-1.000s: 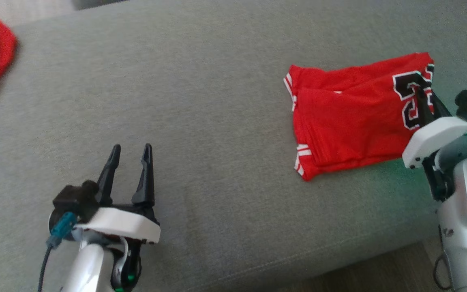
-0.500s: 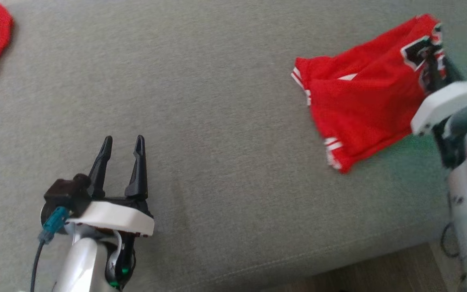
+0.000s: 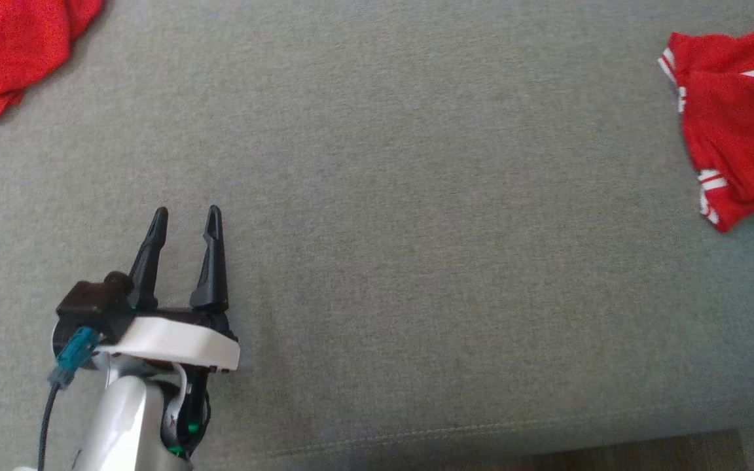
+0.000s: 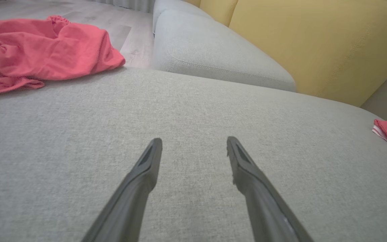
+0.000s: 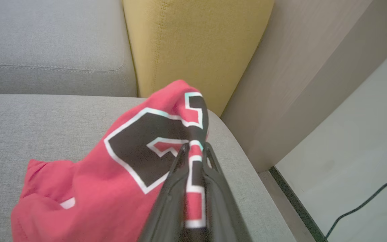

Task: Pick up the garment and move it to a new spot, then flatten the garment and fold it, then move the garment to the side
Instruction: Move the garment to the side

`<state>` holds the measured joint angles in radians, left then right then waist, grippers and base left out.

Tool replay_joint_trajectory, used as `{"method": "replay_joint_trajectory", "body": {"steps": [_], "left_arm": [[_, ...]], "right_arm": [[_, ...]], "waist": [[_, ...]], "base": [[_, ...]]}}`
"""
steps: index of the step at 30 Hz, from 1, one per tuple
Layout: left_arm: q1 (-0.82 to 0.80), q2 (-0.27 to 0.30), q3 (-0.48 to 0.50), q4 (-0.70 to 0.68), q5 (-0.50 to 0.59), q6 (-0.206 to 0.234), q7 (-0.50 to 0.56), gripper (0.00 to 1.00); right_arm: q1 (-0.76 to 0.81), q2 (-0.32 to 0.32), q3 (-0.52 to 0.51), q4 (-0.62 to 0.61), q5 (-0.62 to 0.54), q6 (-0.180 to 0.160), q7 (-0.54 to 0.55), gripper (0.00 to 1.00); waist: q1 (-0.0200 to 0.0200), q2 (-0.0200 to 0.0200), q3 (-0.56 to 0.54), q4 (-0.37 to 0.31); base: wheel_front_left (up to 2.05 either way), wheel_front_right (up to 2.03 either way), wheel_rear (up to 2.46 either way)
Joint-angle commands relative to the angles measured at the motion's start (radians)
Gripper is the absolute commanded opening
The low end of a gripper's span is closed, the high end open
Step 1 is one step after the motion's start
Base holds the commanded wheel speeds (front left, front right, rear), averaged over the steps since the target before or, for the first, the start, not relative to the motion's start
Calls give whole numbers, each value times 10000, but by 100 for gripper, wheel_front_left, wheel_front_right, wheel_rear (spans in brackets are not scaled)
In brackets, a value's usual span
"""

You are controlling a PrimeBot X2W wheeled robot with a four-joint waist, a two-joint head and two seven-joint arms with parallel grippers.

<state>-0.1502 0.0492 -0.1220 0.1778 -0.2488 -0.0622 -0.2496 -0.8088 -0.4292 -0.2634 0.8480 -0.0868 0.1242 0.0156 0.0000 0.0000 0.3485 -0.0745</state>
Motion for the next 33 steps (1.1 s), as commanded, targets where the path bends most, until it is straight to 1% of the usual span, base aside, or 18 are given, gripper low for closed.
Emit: {"method": "replay_joint_trajectory", "body": {"steps": [1, 2, 3, 5, 9, 13, 15, 16, 21, 26, 33], "left_arm": [[-305, 37, 316, -363, 93, -55, -122, 100], [-306, 36, 332, -363, 99, -65, -122, 100], [-311, 35, 342, -359, 106, -76, -122, 100], [-317, 33, 353, -352, 124, -93, -122, 100], [-300, 28, 353, -322, 162, -101, -122, 100], [-195, 23, 377, -280, 165, -93, -122, 100], [-142, 22, 385, -250, 164, -89, -122, 100], [-101, 20, 375, -214, 160, -99, -122, 100], [-76, 17, 433, -204, 145, -74, -122, 100], [-97, 14, 647, -226, 124, 54, -122, 100], [177, 12, 934, -37, 69, 264, -122, 100]], "right_arm": [[-254, -287, 21, -224, -161, 65, -212, 0], [-304, -329, -85, -151, -322, 65, -365, 0], [-351, -342, -190, -73, -481, 65, -504, 27], [-425, -320, -303, 69, -791, 65, -794, 100], [-540, -129, -658, 402, -1223, 65, -1195, 100], [-599, 177, -725, 688, -1420, 65, -1520, 100], [-634, 332, -655, 828, -1400, 65, -1688, 100], [-697, 496, -486, 962, -1328, 65, -1816, 100], [-789, 905, -18, 1081, -1035, 65, -2043, 100], [-413, 1456, 440, 885, -626, 65, -2294, 100], [802, 2300, 1072, 10, -129, 65, -2524, 100]], "waist": [[0, 0, 104, 121], [0, 0, 118, 145], [0, 0, 129, 167], [0, 0, 131, 195], [0, 0, 46, 174], [0, 0, -159, 64], [0, 0, -291, 3], [0, 0, -439, -47], [0, 0, -904, -97], [0, 0, -1520, 81], [0, 0, -2400, 410]], "base": [[0, 0, 0], [0, 0, 0], [0, 0, 0], [0, 0, 0], [0, 0, 0], [0, 0, 0], [0, 0, 0], [0, 0, 0], [0, 0, 0], [0, 0, 0], [0, 0, 0]]}}
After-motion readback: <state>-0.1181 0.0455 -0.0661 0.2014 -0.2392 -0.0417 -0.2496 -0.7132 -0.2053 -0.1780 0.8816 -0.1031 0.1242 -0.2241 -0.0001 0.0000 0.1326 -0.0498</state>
